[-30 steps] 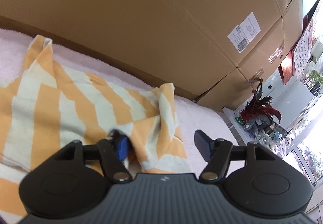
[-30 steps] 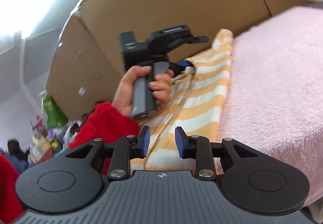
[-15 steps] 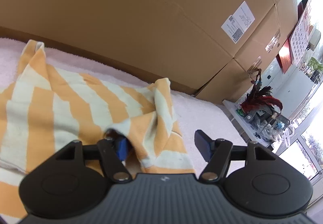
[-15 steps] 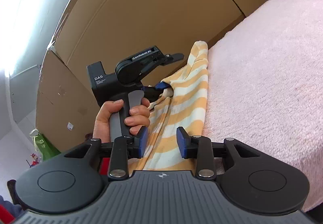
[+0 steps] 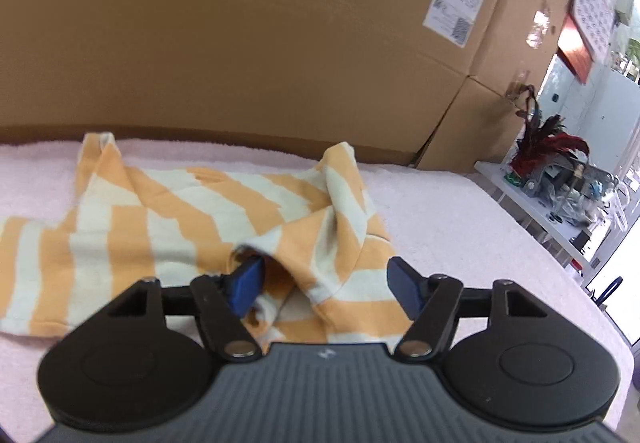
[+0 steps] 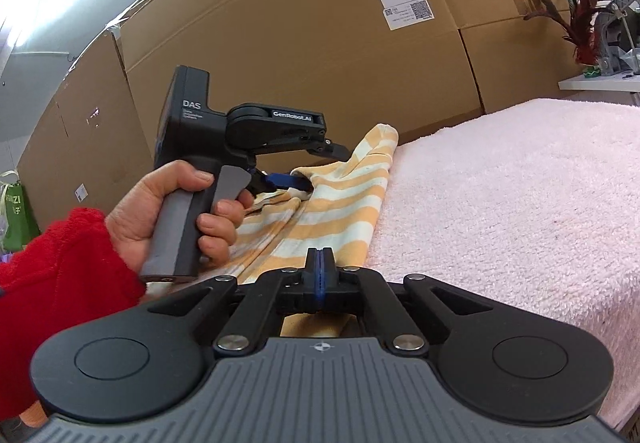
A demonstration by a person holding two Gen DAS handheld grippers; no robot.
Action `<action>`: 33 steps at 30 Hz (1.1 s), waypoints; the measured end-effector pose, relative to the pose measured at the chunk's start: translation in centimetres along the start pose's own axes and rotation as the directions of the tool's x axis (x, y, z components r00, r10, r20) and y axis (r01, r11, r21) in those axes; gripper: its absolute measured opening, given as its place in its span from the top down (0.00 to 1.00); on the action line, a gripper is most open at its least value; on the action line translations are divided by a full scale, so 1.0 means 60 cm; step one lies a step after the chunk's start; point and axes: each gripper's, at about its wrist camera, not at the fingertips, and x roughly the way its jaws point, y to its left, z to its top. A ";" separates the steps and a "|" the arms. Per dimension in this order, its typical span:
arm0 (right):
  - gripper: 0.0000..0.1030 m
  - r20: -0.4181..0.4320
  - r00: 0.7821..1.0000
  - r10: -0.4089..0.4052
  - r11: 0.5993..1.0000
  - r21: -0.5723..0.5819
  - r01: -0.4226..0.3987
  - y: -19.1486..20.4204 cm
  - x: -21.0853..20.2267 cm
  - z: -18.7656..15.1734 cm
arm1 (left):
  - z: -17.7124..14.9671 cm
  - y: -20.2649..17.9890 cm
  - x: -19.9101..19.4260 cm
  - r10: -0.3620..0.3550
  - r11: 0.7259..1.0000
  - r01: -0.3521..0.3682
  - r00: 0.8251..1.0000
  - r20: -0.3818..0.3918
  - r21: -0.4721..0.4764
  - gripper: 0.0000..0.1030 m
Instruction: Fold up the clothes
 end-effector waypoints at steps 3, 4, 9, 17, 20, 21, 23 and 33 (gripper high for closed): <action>1.00 0.017 1.000 0.000 1.000 -0.024 0.000 0.003 0.001 -0.003 | -0.012 -0.006 -0.033 -0.032 0.999 0.032 0.999 0.025 0.030 0.45; 1.00 0.023 1.000 0.000 1.000 -0.031 0.001 0.004 0.001 -0.004 | -0.015 -0.007 -0.041 -0.043 0.999 0.042 0.999 0.031 0.034 0.52; 1.00 0.025 1.000 0.006 1.000 -0.027 -0.005 0.004 0.003 -0.001 | -0.023 -0.025 -0.035 -0.044 0.996 0.042 0.999 0.021 0.079 0.57; 1.00 0.021 0.999 0.025 0.999 -0.022 -0.024 0.004 0.002 -0.001 | -0.017 -0.003 0.035 -0.141 0.990 0.143 0.984 -0.106 0.012 0.47; 1.00 0.021 0.999 0.031 0.999 -0.025 -0.031 0.003 0.003 -0.001 | -0.016 -0.003 0.036 -0.179 0.982 0.186 0.976 -0.124 0.044 0.39; 1.00 0.023 0.999 0.029 0.999 -0.025 -0.029 0.003 0.004 -0.001 | -0.018 -0.008 0.036 -0.187 0.979 0.196 0.974 -0.130 0.062 0.31; 1.00 0.028 0.999 0.026 0.999 -0.029 -0.025 0.004 0.005 -0.003 | -0.021 -0.026 0.038 -0.190 0.971 0.208 0.971 -0.146 0.118 0.16; 1.00 -0.010 0.999 0.048 0.999 0.020 -0.048 -0.005 0.012 0.010 | -0.019 0.014 0.041 -0.324 0.946 0.324 0.938 -0.120 -0.020 0.10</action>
